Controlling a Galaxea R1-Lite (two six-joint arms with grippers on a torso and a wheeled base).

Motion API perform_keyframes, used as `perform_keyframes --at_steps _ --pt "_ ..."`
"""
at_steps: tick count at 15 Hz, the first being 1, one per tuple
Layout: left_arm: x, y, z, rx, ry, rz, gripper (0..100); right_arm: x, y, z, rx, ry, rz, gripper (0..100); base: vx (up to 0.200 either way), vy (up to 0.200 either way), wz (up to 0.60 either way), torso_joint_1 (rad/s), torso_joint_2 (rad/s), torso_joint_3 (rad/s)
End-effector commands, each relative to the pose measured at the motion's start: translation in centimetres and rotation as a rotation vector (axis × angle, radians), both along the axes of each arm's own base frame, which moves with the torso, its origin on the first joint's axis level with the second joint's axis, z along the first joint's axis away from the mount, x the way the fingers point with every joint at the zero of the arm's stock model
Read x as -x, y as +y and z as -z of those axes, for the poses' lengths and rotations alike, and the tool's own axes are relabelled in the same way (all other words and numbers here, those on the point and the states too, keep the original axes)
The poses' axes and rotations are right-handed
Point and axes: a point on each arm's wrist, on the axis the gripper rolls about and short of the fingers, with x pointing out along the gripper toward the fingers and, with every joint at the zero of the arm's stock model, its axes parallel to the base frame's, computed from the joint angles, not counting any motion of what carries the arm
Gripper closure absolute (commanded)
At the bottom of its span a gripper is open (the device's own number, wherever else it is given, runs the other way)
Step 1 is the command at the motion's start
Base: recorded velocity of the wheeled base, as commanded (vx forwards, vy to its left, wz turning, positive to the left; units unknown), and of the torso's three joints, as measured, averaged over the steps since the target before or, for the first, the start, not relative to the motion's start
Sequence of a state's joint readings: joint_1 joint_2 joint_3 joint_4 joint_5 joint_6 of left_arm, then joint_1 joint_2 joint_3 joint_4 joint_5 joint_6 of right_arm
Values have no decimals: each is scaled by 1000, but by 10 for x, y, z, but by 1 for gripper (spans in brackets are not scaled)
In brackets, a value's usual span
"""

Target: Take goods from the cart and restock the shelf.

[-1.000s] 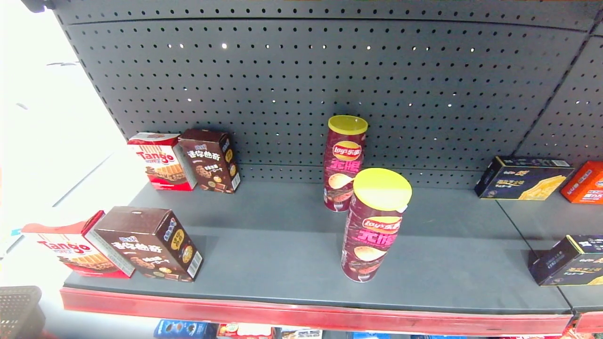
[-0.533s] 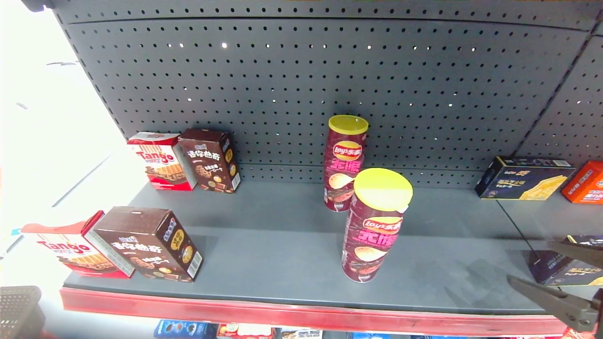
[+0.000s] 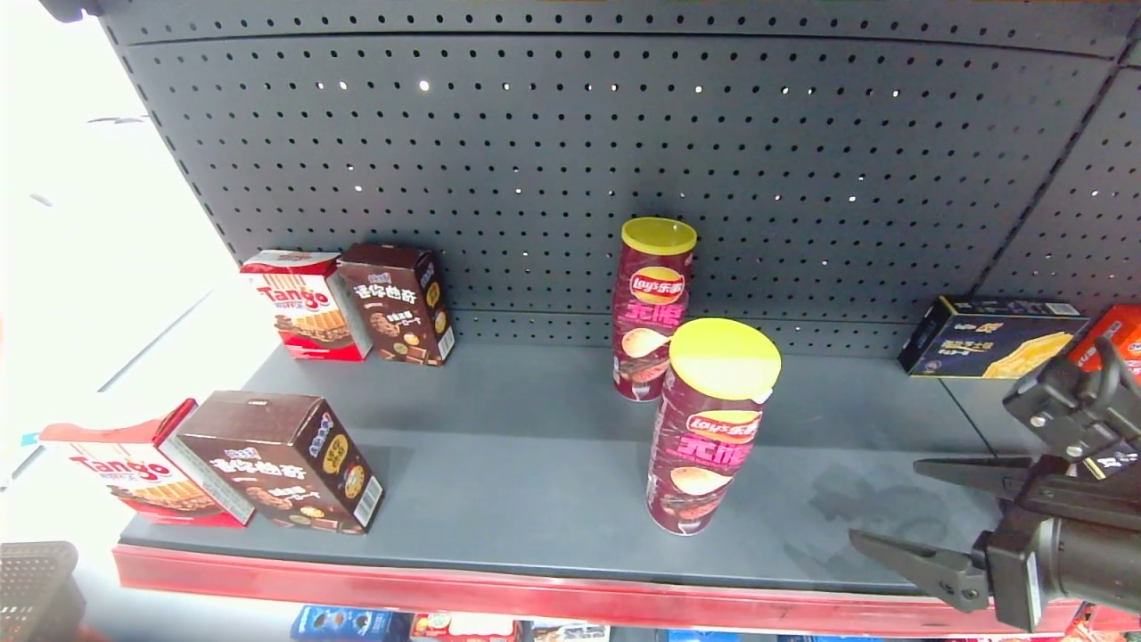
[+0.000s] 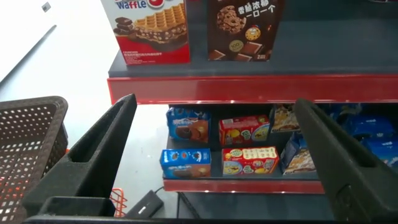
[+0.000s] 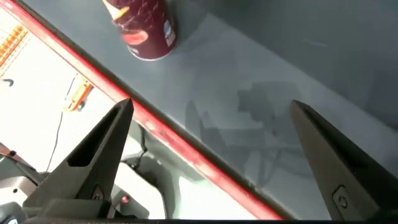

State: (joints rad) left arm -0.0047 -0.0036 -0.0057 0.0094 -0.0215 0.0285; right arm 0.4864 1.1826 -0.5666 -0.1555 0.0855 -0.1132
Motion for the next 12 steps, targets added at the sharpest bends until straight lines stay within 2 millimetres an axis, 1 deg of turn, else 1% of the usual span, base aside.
perform_keyframes --at_steps 1,3,4,7,9,12 --pt "0 0 0 1 3 0 0 -22 14 4 26 45 -9 0 0 0 0 0 0 0" --pt "0 0 0 2 3 -2 0 -32 20 1 28 47 -15 0 0 0 0 0 0 0" --pt "0 0 0 5 3 -2 0 -38 31 -2 28 43 -41 0 0 0 0 0 0 0" --pt "0 0 0 5 3 -2 0 -43 45 2 41 64 -87 0 0 0 0 0 0 0" --pt "0 0 0 5 3 -2 0 -46 48 4 45 71 -92 0 0 0 0 0 0 0" --pt "0 0 0 7 3 -2 0 -58 55 6 43 65 -86 0 0 0 0 0 0 0"
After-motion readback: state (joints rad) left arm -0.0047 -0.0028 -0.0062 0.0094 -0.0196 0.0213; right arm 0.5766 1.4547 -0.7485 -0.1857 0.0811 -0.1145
